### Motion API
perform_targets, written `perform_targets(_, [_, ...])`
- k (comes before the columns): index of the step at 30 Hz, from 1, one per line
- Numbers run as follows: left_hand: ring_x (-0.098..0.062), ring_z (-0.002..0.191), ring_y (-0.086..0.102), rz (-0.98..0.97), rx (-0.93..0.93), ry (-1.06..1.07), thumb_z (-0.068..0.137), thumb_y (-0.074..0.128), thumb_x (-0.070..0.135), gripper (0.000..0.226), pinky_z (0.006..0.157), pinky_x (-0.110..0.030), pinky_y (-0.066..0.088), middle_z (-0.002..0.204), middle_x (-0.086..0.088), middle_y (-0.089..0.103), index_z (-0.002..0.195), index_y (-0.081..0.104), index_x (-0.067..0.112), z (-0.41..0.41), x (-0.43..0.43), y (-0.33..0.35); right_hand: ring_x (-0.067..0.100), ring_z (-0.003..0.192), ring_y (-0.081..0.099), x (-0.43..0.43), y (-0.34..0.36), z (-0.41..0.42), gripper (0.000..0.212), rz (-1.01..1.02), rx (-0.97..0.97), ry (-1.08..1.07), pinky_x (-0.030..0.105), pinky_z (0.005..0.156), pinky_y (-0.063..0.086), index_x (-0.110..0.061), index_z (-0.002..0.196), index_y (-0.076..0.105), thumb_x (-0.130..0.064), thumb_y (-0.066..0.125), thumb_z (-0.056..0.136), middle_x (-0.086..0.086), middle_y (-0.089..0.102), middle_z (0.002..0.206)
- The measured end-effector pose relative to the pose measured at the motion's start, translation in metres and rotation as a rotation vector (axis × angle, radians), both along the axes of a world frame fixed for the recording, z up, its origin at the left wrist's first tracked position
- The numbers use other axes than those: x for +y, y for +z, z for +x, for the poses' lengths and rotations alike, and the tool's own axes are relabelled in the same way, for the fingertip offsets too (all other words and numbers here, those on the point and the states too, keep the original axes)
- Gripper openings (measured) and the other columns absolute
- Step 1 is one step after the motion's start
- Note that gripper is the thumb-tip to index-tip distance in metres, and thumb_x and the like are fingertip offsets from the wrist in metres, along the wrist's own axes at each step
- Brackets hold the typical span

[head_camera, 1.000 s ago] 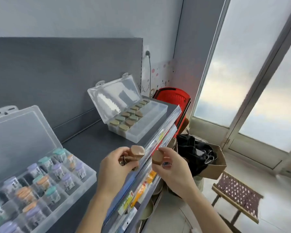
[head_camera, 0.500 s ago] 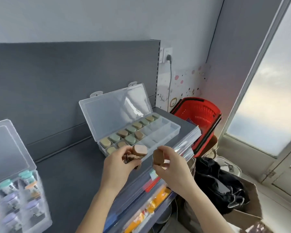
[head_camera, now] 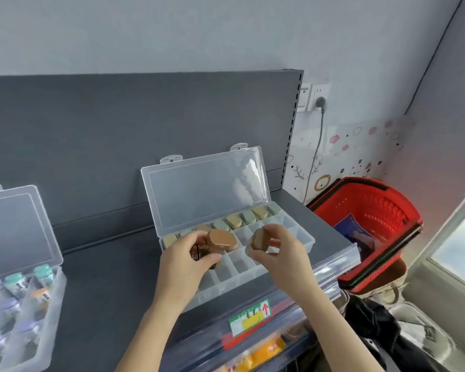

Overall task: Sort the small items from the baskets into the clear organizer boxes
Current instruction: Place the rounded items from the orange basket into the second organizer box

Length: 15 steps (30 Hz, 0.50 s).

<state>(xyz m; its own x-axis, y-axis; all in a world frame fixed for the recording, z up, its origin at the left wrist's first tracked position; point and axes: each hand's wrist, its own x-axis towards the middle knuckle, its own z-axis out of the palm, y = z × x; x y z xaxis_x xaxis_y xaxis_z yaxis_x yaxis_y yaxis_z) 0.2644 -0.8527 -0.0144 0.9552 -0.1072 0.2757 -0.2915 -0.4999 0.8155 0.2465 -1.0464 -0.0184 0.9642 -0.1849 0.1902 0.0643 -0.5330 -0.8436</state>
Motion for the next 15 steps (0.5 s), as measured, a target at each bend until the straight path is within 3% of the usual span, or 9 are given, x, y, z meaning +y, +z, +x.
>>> perform_targets(6, [0.014, 0.079, 0.055, -0.025, 0.004, 0.042, 0.075, 0.078, 0.021, 0.035, 0.061, 0.002, 0.040, 0.086, 0.033, 0.058, 0.090, 0.055, 0.043, 0.029, -0.009, -0.004, 0.012, 0.098, 0.058, -0.010, -0.007, 0.049, 0.035, -0.120, -0.026, 0.014, 0.006, 0.069, 0.046, -0.019, 0.115, 0.057, -0.013, 0.069, 0.083, -0.005, 0.059, 0.106])
perform_targets(9, [0.012, 0.079, 0.053, -0.008, 0.011, 0.048, 0.076, 0.078, 0.024, 0.034, 0.061, 0.000, 0.038, 0.084, 0.035, 0.056, 0.089, 0.053, 0.044, 0.041, -0.013, -0.004, 0.017, 0.098, 0.058, -0.014, -0.013, 0.065, 0.027, -0.188, -0.030, 0.014, 0.018, 0.079, 0.050, -0.015, 0.114, 0.059, -0.013, 0.062, 0.088, 0.001, 0.063, 0.105])
perform_targets(15, [0.011, 0.080, 0.051, 0.005, 0.040, 0.090, 0.076, 0.077, 0.023, 0.038, 0.064, -0.002, 0.033, 0.084, 0.036, 0.053, 0.087, 0.050, 0.047, 0.055, -0.018, -0.007, 0.015, 0.096, 0.059, -0.020, -0.028, 0.087, 0.032, -0.219, 0.060, 0.137, 0.021, 0.082, 0.052, -0.019, 0.113, 0.059, -0.012, 0.066, 0.082, -0.006, 0.061, 0.100])
